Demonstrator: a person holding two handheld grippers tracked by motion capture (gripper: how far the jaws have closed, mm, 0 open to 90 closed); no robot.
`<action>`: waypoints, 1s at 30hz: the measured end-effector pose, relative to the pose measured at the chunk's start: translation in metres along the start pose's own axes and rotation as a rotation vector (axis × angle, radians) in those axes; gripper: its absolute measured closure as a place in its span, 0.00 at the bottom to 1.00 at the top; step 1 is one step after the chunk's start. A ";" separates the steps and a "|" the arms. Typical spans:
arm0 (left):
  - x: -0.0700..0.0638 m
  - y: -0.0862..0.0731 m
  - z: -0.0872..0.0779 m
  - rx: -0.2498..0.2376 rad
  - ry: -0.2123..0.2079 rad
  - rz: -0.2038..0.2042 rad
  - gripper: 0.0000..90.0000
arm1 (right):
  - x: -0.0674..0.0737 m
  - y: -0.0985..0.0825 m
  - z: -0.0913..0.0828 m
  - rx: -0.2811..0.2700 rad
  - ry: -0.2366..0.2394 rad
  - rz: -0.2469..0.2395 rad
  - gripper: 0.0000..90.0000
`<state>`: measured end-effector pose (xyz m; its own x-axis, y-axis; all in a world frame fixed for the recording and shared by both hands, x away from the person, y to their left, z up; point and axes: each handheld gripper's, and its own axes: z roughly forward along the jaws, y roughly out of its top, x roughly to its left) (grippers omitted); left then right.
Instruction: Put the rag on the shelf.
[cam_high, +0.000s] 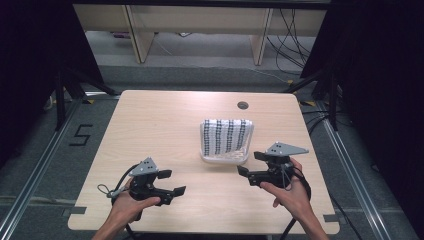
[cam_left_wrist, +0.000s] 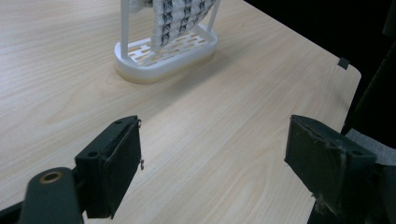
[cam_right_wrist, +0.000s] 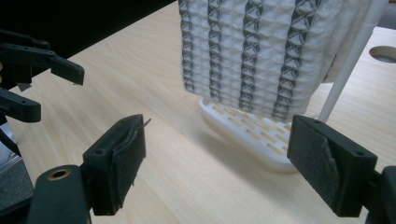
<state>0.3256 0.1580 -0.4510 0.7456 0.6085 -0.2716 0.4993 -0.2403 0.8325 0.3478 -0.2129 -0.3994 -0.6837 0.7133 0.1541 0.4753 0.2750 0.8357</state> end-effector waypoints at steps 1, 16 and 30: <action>0.000 -0.001 -0.001 0.012 0.001 0.001 0.20 | 0.002 -0.002 0.000 0.006 0.001 0.022 0.23; -0.002 -0.017 0.000 0.025 0.005 0.016 0.20 | 0.005 -0.023 0.008 0.022 0.025 0.034 0.22; -0.005 -0.037 -0.002 0.044 0.033 0.037 0.20 | 0.006 -0.049 0.014 0.033 0.040 0.013 0.22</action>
<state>0.3022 0.1653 -0.4789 0.7492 0.6232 -0.2244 0.4912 -0.2955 0.8194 0.3281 -0.2128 -0.4470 -0.6984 0.6909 0.1868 0.5022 0.2872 0.8157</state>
